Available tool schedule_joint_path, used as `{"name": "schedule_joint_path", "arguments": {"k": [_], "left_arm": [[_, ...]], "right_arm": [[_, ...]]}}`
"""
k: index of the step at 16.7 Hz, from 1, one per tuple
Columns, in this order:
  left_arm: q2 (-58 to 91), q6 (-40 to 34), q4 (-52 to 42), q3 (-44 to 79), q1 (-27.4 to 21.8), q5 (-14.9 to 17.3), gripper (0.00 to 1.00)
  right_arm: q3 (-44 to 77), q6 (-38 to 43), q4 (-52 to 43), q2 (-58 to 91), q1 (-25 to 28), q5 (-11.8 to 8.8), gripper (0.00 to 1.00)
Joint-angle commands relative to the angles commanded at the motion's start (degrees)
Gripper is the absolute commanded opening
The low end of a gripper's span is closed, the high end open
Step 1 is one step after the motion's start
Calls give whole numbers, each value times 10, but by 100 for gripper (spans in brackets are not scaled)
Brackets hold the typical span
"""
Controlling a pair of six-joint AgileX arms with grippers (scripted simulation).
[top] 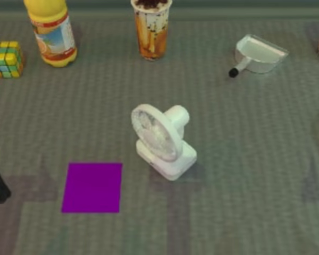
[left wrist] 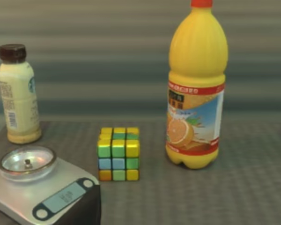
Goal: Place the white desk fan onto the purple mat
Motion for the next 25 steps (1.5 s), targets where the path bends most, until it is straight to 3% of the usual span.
{"name": "schedule_joint_path", "arguments": {"k": [4, 9, 25], "left_arm": [[17, -13, -17, 17, -8, 1, 100], [164, -117, -146, 161, -64, 5, 100], [1103, -694, -789, 1097, -329, 1, 100]], "right_arm": [[0, 0, 0, 0, 0, 0, 100], [0, 0, 0, 0, 0, 0, 100], [0, 0, 0, 0, 0, 0, 100]]}}
